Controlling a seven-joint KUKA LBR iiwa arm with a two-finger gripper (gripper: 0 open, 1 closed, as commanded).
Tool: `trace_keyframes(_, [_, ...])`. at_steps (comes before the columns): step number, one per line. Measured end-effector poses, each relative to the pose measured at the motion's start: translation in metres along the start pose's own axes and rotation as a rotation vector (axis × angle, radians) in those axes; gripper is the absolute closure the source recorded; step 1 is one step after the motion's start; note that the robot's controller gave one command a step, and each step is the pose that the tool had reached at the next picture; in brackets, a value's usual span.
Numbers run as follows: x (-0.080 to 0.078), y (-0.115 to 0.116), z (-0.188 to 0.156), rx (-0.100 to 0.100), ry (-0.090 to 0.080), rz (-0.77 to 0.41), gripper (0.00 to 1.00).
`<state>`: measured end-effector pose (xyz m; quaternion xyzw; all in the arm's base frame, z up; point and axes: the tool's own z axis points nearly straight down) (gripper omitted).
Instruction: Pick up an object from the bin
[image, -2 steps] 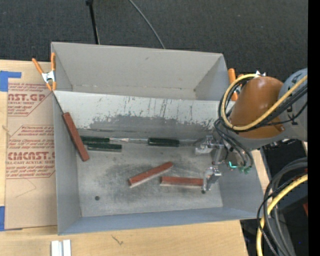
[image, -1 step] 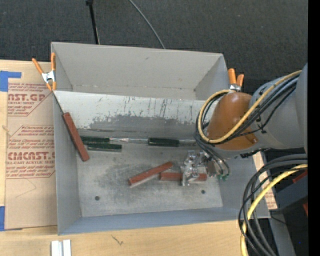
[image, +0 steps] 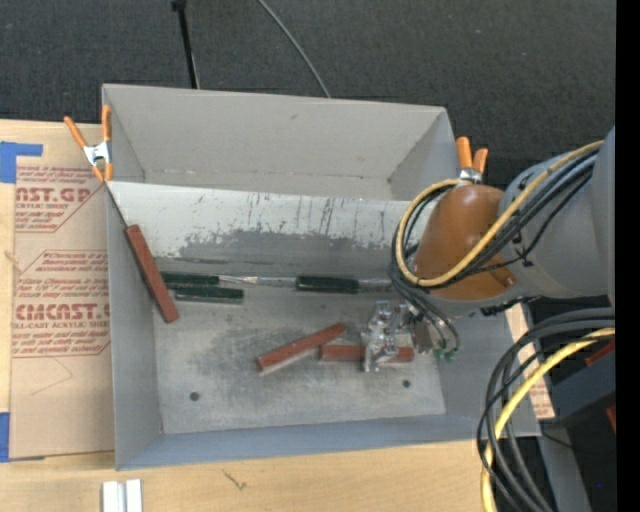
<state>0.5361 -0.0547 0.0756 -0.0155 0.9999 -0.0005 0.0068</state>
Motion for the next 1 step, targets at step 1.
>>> trace_keyframes(1, [-0.0124, -0.0131, -0.1462, -0.001, 0.011, 0.0, 1.0])
